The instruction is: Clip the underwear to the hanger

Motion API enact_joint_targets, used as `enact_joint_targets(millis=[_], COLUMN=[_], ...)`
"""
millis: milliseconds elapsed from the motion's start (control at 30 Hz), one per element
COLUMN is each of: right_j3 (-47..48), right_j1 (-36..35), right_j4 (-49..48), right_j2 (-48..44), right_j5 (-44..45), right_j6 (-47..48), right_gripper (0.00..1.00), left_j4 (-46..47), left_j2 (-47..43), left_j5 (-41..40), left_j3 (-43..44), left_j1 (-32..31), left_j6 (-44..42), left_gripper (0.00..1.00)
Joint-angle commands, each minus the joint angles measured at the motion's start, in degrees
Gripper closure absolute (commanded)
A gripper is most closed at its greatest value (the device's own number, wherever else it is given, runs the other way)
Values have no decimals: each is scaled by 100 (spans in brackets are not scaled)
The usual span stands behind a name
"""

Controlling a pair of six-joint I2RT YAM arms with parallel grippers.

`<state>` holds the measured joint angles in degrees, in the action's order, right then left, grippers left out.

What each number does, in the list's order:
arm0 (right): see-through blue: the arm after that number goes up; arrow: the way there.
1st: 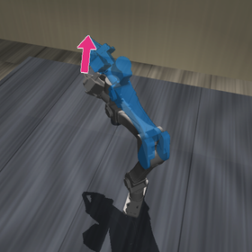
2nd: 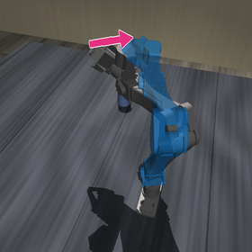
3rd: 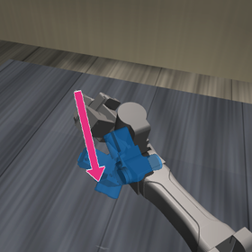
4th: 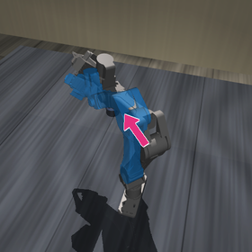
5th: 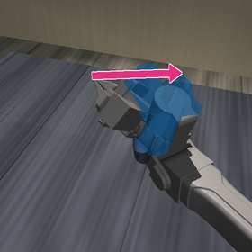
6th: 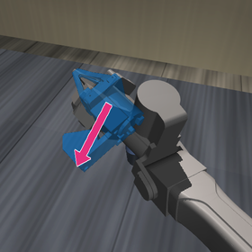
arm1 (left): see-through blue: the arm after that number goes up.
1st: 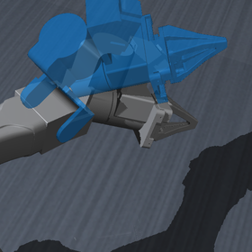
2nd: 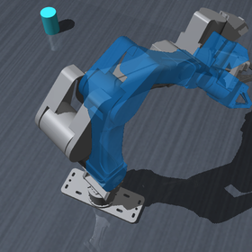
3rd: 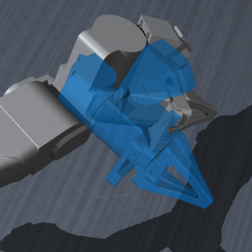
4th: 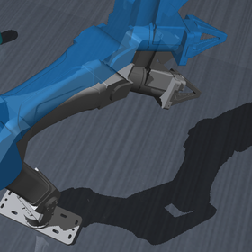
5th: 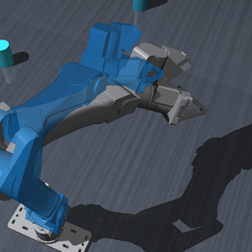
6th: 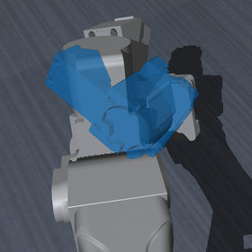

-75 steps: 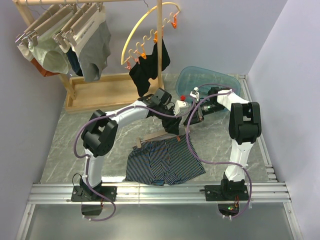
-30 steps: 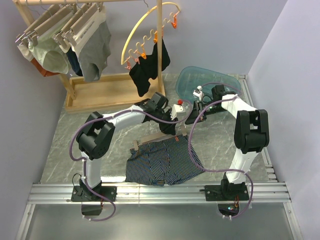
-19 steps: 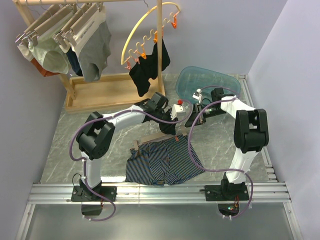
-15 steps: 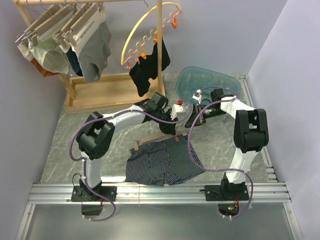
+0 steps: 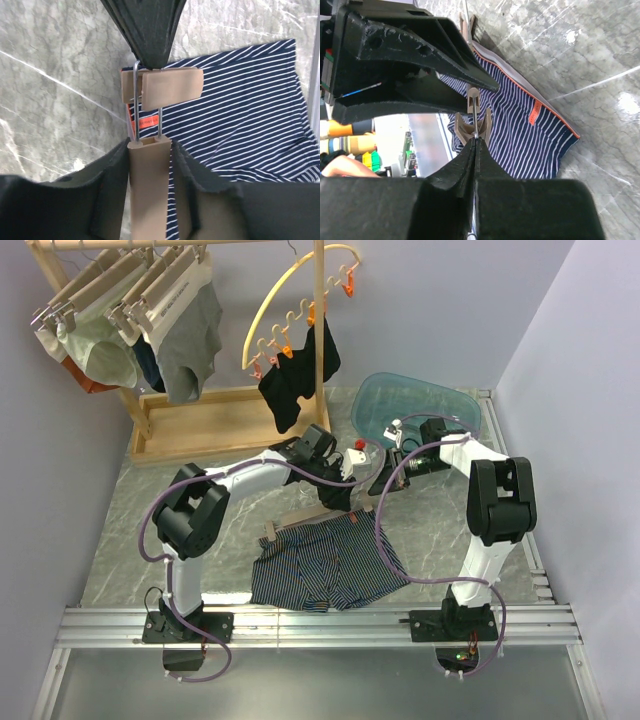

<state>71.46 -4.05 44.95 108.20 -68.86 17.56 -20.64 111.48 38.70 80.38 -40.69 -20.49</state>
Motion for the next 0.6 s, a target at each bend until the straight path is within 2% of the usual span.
enact_joint_targets(millis=[0, 100, 267, 400, 533, 567], right_j3=[-71, -97, -80, -18, 43, 26], right_j1=[-87, -87, -95, -96, -104, -104], right_j4=[-144, -232, -337, -294, -153, -153], right_j2=[-45, -150, -291, -396, -475, -493], right_j5=[-251, -224, -224, -242, -198, -189], right_j6=[-86, -86, -77, 106, 344, 370], right_gripper=[100, 100, 100, 100, 100, 100], left_j4=[-150, -536, -1869, -2189, -2663, -2821], left_j2=[-197, -153, 277, 339, 584, 672], left_j5=[85, 102, 603, 841, 1288, 1611], left_j3=[363, 723, 1830, 2280, 2543, 2736], left_j1=[-10, 34, 201, 210, 280, 341], left_j6=[-122, -69, -113, -218, -499, -630], left_gripper=[53, 44, 39, 29, 27, 27])
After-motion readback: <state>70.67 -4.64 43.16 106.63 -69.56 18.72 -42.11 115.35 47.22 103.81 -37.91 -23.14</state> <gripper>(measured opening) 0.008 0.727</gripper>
